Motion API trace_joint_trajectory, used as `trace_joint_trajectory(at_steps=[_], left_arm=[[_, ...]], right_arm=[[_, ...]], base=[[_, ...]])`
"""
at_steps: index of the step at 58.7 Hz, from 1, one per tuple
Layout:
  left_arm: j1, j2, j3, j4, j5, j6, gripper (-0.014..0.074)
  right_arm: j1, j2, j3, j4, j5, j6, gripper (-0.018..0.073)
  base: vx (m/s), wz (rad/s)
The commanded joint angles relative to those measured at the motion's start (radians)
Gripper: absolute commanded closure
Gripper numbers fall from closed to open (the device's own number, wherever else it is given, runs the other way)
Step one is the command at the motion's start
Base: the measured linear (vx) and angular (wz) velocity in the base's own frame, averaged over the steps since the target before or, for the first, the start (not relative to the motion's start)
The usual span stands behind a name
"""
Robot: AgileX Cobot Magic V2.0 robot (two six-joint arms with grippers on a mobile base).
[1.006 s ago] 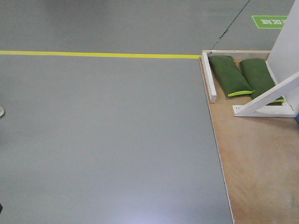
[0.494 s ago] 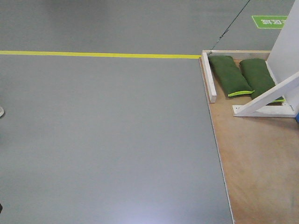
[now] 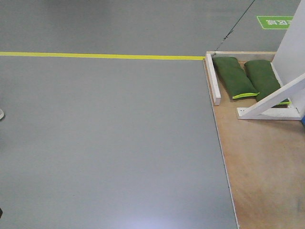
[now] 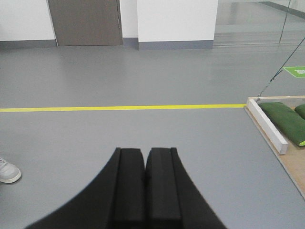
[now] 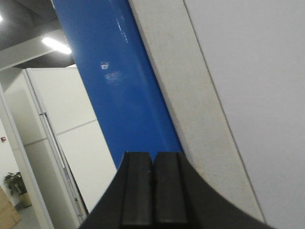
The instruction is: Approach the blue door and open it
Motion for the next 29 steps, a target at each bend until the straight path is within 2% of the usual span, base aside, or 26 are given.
trace_joint_trajectory(at_steps=[1, 17, 29], left_arm=[[-0.006, -0.011, -0.026, -0.006, -0.077, -0.001, 0.0524], [-0.006, -0.011, -0.026, -0.006, -0.077, -0.001, 0.0524], [-0.006, -0.011, -0.026, -0.006, -0.077, -0.001, 0.0524]], right_arm=[[0.001, -0.09, -0.037, 0.028, -0.053, 0.012, 0.0547], [0.0, -0.147, -0.037, 0.094, -0.01, 0.021, 0.0547], [0.001, -0.209, -0.037, 0.1, 0.133, 0.024, 0.0547]], base=[[0.0, 0.0], [0.0, 0.0], [0.0, 0.0]])
